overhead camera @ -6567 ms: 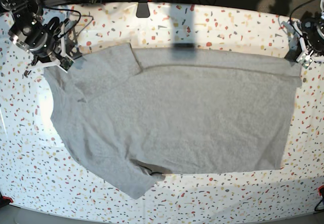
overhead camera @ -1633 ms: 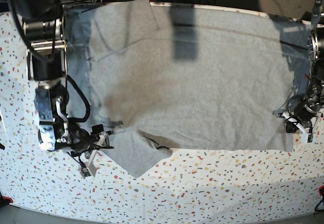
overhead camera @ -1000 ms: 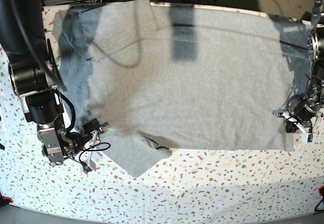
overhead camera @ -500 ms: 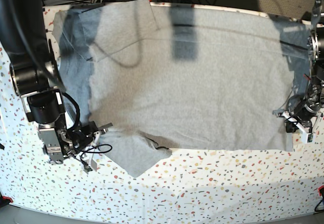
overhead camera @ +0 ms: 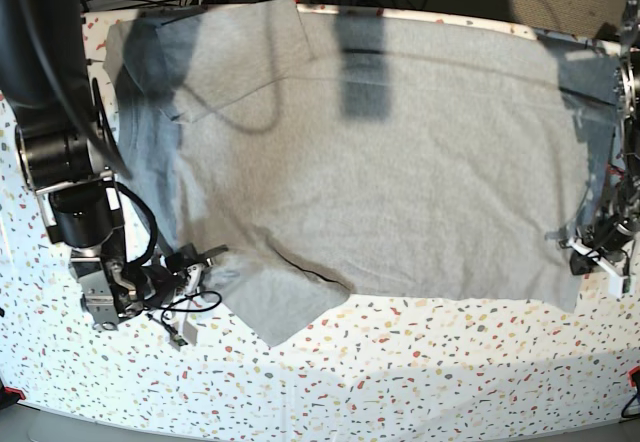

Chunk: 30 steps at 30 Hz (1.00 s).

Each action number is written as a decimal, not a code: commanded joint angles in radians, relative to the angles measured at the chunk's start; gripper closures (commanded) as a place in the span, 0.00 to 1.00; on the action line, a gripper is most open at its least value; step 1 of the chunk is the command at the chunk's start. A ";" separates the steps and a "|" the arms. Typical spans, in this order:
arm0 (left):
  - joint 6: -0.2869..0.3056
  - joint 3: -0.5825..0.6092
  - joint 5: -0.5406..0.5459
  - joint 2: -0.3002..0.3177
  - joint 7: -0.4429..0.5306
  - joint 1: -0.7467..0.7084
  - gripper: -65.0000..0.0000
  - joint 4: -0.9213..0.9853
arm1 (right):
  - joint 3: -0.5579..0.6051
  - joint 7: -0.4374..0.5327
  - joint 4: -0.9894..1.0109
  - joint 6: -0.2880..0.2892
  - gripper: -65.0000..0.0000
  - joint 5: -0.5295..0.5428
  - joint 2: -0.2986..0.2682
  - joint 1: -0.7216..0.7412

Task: Fold the T-shirt properly
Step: 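Lift the hem and fold it over toward the collar with both grippers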

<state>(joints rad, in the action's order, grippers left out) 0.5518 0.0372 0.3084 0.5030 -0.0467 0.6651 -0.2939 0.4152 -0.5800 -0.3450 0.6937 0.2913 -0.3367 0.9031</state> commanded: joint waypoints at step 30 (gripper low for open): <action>0.021 -0.091 0.304 0.154 -0.151 -0.404 1.00 -0.576 | -0.339 -0.322 -1.158 0.004 1.00 0.344 -0.215 -0.599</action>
<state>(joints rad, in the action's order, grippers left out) 0.5728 -0.0437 0.5934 0.6273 -0.2245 0.2394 -0.8566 0.0845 -0.9161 -1.4899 0.6941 0.6277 -0.5343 0.2779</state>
